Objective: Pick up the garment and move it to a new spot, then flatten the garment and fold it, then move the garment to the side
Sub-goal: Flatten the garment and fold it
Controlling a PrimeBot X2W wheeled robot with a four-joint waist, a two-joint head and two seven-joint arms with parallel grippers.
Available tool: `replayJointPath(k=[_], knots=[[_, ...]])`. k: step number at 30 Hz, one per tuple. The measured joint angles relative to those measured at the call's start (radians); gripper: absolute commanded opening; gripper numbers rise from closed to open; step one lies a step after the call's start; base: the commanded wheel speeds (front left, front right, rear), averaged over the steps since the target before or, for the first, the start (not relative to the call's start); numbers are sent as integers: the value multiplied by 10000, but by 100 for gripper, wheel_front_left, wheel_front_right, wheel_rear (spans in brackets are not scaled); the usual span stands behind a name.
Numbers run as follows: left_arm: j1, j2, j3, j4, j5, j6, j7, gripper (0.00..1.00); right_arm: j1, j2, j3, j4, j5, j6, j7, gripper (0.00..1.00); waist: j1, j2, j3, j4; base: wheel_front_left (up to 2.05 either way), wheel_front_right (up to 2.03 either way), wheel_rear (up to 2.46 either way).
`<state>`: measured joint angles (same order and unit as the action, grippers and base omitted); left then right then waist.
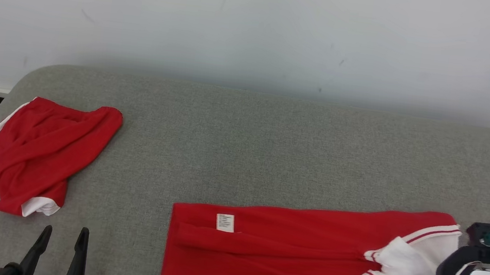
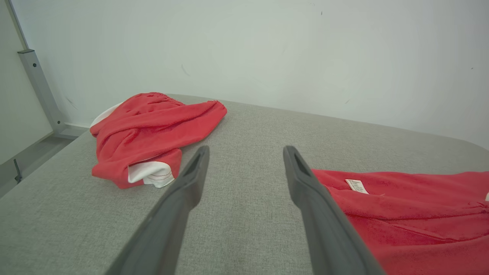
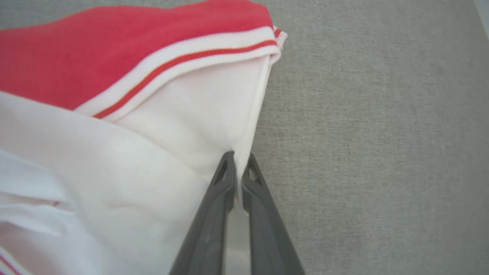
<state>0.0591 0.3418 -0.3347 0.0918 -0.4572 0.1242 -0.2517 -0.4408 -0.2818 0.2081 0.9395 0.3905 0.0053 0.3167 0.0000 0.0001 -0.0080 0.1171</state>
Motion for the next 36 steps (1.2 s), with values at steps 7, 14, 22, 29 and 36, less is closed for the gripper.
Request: replayJointPath(k=[7,14,22,29,36], knots=[[18,-61,27,-2,-27,0,0,100,-6,-662,-115,48,-38,-61,-366,0,0,0,31,-253,0,0,0],[17,-130,31,36,-67,-2,0,100,6,-167,-416,-623,819,934,-660,0,0,0,23,-451,0,0,0],[19,-236,-44,247,-82,-13,0,100,270,341,40,-2307,1599,1231,-600,0,0,0,-126,-706,0,0,0],[-18,-318,-251,412,-82,-113,0,100,1054,293,1244,-4633,2596,1223,-75,0,0,0,-234,-728,0,0,0],[-31,-372,-324,602,-82,-201,0,100,1249,188,1919,-6629,3647,1223,389,0,0,0,-256,-502,0,0,0]])
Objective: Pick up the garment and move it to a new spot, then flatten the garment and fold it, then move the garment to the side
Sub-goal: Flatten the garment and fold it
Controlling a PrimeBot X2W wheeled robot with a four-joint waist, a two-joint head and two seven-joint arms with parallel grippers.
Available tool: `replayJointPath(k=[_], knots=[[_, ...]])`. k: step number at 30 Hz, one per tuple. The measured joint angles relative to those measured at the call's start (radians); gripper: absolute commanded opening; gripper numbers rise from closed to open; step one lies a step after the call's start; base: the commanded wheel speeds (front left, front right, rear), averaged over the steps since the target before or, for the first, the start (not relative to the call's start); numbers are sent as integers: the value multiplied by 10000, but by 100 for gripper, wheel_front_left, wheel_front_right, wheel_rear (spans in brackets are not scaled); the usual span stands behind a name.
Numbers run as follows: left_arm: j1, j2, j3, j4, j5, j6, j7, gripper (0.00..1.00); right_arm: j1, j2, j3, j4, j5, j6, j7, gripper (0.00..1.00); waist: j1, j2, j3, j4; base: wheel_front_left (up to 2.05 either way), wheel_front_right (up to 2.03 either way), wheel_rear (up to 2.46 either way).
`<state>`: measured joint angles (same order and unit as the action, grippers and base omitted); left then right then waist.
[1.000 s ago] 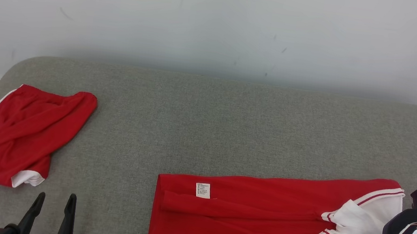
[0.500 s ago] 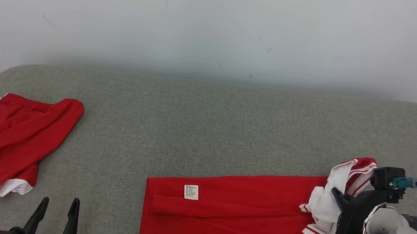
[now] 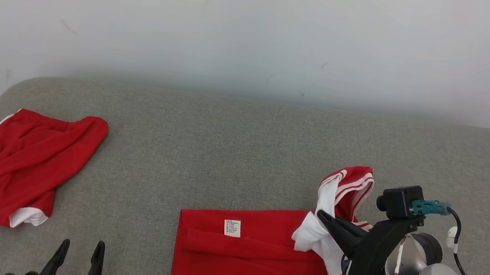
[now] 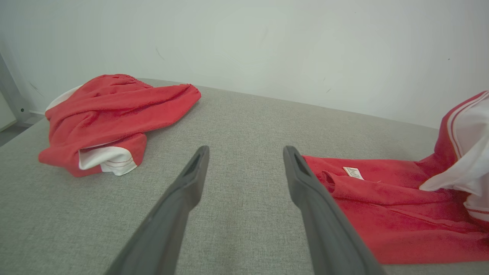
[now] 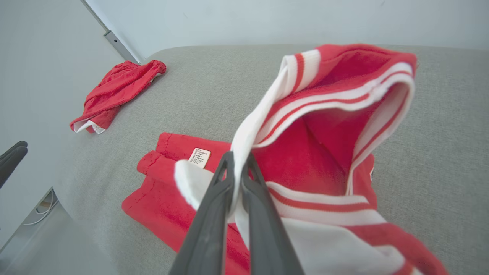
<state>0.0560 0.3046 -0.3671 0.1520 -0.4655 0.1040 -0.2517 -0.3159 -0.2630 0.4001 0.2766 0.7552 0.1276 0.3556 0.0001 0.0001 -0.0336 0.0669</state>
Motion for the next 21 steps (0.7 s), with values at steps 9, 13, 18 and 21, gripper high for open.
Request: replayJointPath(k=[9,13,18,21], knots=[[-267,-217,-186,249,0,-163,0,100,24,282,412,-1085,512,0,516,0,0,0,27,455,0,0,0],[-267,-224,-219,372,0,-171,0,100,23,441,500,-1116,512,0,715,0,0,0,45,666,0,0,0],[-267,-230,-176,566,-17,-178,0,100,-42,980,780,-836,495,-201,959,0,0,0,98,803,0,0,0],[-321,-278,-186,633,-17,-255,0,100,-179,1214,926,-477,437,-430,1166,0,0,0,126,850,0,0,0]])
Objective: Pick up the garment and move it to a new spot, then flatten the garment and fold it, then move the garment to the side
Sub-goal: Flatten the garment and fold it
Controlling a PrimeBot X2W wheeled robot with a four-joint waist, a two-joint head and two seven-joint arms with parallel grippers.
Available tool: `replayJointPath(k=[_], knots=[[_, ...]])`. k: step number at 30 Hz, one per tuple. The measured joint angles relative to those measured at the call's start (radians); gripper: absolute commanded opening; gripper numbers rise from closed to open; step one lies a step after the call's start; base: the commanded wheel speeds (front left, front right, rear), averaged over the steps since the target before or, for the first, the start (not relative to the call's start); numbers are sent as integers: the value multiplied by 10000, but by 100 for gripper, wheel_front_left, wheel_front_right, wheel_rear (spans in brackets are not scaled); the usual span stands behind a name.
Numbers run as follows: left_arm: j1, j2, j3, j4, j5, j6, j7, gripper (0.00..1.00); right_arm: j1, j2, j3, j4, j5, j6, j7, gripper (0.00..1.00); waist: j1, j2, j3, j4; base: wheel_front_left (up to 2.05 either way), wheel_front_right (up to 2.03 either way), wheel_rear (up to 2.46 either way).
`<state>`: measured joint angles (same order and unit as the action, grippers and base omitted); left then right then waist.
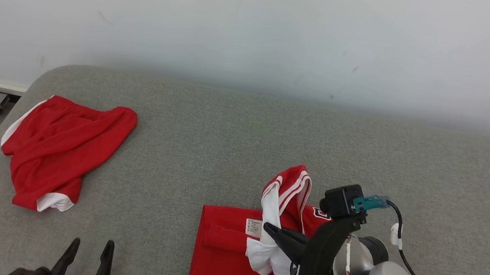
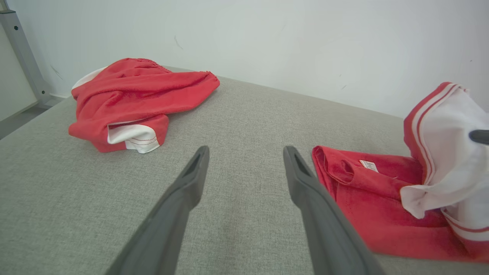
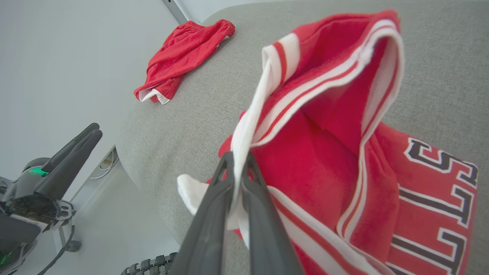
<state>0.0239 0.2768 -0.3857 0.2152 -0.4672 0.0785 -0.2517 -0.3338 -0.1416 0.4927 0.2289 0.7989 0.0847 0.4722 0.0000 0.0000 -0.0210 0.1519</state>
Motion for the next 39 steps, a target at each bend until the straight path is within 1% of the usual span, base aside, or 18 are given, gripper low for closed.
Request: replayJointPath(k=[4,8,10,13,14,15,16,17,20,27,28,29,34,38,39], knots=[[-234,-100,-23,84,-2,-15,0,100,-399,303,90,686,-148,-385,268,0,0,0,42,64,0,0,0],[-342,-178,-84,257,-4,-104,0,100,-798,556,316,1323,-134,-598,656,0,0,0,83,115,0,0,0],[-422,-261,-184,334,-4,-184,0,100,-1014,608,332,1611,-54,-690,796,0,0,0,89,167,0,0,0],[-647,-332,-230,424,-2,-255,0,100,-1246,629,395,2069,-58,-986,984,0,0,0,97,270,0,0,0],[-720,-362,-245,489,-2,-272,0,100,-1310,637,395,2232,-50,-1035,1039,0,0,0,102,309,0,0,0],[-755,-403,-257,531,-2,-274,0,100,-1326,644,384,2336,27,-1039,1099,0,1,1,107,350,0,0,0],[-756,-481,-322,610,-2,-291,0,100,-1329,708,385,2556,242,-1122,1175,0,0,0,116,433,0,0,0],[-758,-516,-374,644,-2,-360,0,100,-1330,731,407,2614,286,-1124,1189,0,0,0,120,479,0,0,0],[-766,-579,-407,740,-2,-362,0,100,-1467,771,550,2824,458,-1158,1264,0,1,1,128,611,0,0,0],[-794,-577,-353,920,-2,-364,0,100,-1646,782,880,3275,468,-1198,1350,0,0,0,85,764,0,0,0],[-794,-577,-347,938,-2,-364,0,100,-1699,782,888,3306,479,-1198,1338,24,0,0,75,771,0,0,0],[-794,-577,-339,951,-2,-364,0,100,-1722,782,899,3325,491,-1198,1306,100,0,0,66,774,0,0,0],[-783,-573,-228,1018,-2,-362,0,100,-1865,786,886,3471,648,-1198,1034,100,0,0,-8,729,0,0,0],[-711,-566,-196,1020,0,-362,0,100,-1920,796,514,3005,876,-1103,483,100,0,0,-59,607,0,0,0],[-705,-564,-190,1018,2,-360,0,100,-1915,794,272,2757,897,-1099,148,100,0,0,-77,531,0,0,0]])
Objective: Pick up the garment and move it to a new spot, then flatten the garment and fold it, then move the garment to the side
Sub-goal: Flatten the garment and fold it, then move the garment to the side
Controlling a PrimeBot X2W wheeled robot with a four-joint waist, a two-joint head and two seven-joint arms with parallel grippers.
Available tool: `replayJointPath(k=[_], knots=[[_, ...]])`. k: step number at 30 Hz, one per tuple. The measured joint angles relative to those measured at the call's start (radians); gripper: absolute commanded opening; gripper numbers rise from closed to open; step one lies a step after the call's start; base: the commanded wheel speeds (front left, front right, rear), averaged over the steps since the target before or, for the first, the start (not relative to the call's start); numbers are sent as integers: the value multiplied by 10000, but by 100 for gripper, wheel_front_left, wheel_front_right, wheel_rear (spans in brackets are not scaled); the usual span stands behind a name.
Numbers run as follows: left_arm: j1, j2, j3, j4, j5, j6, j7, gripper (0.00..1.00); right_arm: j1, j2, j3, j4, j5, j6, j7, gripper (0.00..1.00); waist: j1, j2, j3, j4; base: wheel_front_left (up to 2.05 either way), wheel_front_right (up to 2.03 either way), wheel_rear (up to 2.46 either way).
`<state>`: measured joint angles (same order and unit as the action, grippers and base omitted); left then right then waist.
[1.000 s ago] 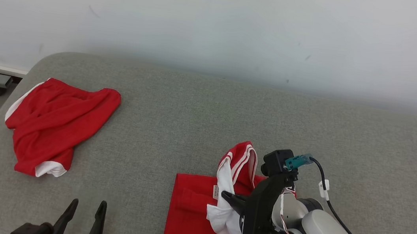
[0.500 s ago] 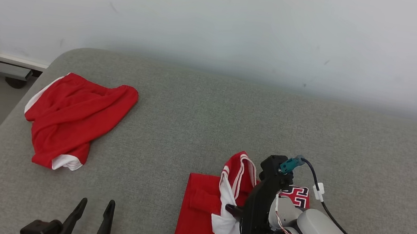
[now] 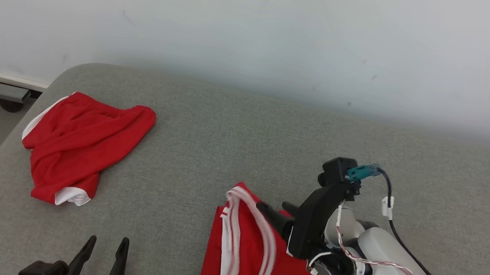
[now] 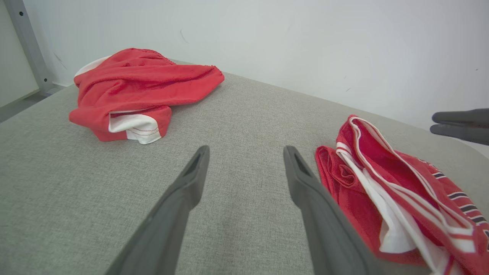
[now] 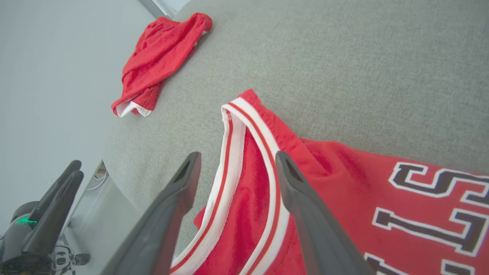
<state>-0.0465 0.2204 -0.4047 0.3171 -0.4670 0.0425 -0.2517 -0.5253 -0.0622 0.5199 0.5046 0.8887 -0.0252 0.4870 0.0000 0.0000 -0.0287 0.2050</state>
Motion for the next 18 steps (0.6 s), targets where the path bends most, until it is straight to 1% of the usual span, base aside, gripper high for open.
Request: replayJointPath(k=[1,4,6,9,11,13,18], knots=[[0,0,0,0,0,0,0,100,0,0,0,0,0,0,0,100,0,0,0,0,0,0,0],[26,10,44,-15,0,0,0,100,73,-180,-249,-405,-86,2,-537,100,0,0,-22,-115,0,0,0],[47,31,58,-36,12,2,0,100,246,-675,-328,-602,-424,-17,-886,100,0,0,-37,-192,0,0,0],[223,54,98,-125,19,8,0,100,886,-1471,-548,-725,-754,-207,-1369,100,0,0,-61,-302,0,0,0],[357,115,125,-174,33,13,0,100,1354,-1808,-593,-836,-972,-291,-1605,100,0,0,-72,-374,0,0,0],[443,192,167,-244,50,19,0,100,1756,-1939,-589,-953,-1087,-324,-1766,100,0,1,-74,-441,0,0,0],[453,324,295,-472,123,46,0,100,2401,-1935,-537,-1145,-1118,-433,-2033,100,0,0,-27,-603,0,0,0]])
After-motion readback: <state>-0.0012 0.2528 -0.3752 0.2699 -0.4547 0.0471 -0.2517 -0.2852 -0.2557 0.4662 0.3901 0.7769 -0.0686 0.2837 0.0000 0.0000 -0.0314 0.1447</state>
